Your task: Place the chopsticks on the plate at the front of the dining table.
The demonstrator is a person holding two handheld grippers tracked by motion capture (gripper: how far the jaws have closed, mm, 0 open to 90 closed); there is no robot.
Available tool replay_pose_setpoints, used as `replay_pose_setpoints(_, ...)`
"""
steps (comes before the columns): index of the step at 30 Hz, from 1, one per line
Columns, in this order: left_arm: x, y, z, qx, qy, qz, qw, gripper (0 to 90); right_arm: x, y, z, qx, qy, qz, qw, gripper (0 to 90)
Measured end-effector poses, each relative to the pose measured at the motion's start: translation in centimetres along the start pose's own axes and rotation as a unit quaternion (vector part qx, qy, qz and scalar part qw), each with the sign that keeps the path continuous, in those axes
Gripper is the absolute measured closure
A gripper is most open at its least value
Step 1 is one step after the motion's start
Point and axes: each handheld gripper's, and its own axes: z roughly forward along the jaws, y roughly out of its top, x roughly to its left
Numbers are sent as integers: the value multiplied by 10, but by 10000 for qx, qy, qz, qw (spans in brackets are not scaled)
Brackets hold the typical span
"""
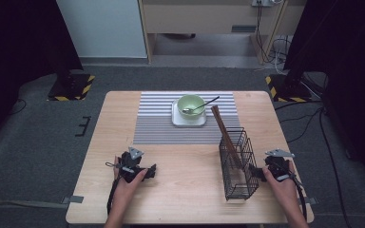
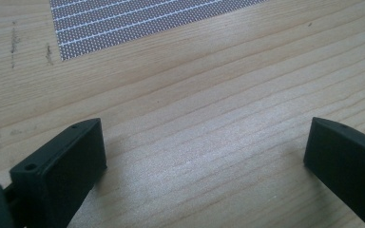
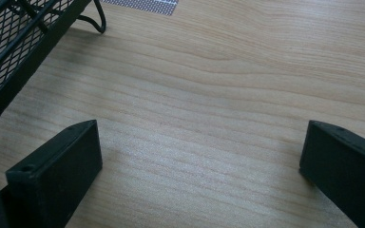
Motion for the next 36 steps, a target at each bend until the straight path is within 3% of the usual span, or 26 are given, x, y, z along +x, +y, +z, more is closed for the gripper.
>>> replay_pose_setpoints(9,0,0,0,1,0,0,10000,0,-2,3,1,19,87,-44,10000,21)
replay_pose_setpoints(13,0,0,0,0,0,-1,10000,0,-7,8,-4,89,336,136,9993,43)
replay_pose_setpoints(26,0,0,0,-1,2,-1,10000,0,-15,31,-34,-3,391,-186,9991,153)
replay_pose_setpoints(28,0,0,0,-1,2,-2,10000,0,-16,45,-50,-65,473,-298,9984,221)
replay_pose_setpoints(36,0,0,0,0,9,-8,10000,0,-10,87,-80,-162,749,-629,9951,359)
